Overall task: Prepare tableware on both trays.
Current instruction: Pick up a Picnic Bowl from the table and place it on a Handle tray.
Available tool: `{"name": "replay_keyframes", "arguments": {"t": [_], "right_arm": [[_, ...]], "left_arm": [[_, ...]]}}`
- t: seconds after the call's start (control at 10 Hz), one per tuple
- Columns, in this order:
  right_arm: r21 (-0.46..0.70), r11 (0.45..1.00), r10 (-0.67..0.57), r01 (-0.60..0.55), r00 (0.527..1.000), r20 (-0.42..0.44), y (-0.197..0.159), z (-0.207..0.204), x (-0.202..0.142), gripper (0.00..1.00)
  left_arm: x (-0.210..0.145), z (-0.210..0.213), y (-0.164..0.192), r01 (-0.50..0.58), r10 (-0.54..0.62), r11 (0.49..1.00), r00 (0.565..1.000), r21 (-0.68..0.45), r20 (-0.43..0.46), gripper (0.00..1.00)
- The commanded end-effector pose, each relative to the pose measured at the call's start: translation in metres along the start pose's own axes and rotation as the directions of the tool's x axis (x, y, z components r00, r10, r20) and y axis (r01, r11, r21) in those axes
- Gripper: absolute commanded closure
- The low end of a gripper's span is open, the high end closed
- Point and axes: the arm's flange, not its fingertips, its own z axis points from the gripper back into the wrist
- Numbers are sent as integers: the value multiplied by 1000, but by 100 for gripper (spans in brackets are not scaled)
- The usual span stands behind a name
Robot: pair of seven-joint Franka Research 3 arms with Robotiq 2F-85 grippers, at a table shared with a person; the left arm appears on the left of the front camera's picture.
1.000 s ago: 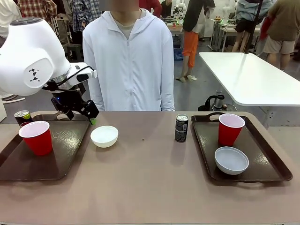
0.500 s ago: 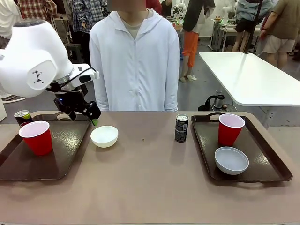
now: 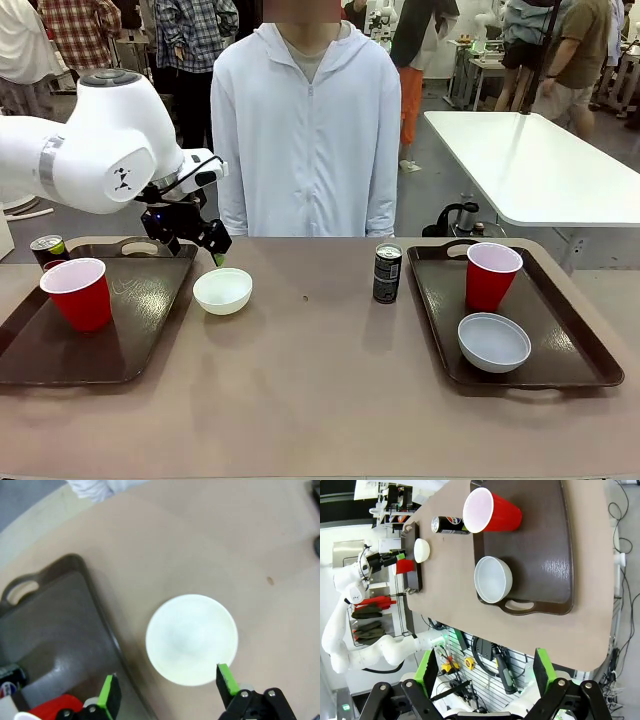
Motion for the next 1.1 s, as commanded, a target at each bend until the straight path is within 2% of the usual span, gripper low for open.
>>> {"name": "replay_keyframes", "arguments": {"t": [0.0, 0.3, 0.7, 0.8, 0.9, 1.0], "right_arm": [[0, 1000, 1, -1, 1000, -1, 1, 1, 1, 1], [0, 1000, 1, -1, 1000, -1, 1, 1, 1, 1], [0, 1000, 1, -1, 1000, -1, 1, 1, 1, 1], [0, 1000, 1, -1, 1000, -1, 1, 1, 1, 1], [0, 1000, 1, -1, 1000, -1, 1, 1, 1, 1], [0, 1000, 1, -1, 1000, -1, 1, 1, 1, 1]], "left_arm": [[20, -16, -1, -60, 61, 996, 998, 63, -16, 0], [35, -39, 0, -53, 57, 997, 996, 51, -66, 0], [37, -65, -1, -56, 64, 997, 989, 61, -135, 0], [35, -70, -1, -48, 54, 998, 989, 52, -141, 35], [34, -73, 0, -45, 52, 998, 987, 50, -152, 55], [33, -76, 1, -46, 55, 997, 985, 58, -164, 90]]}}
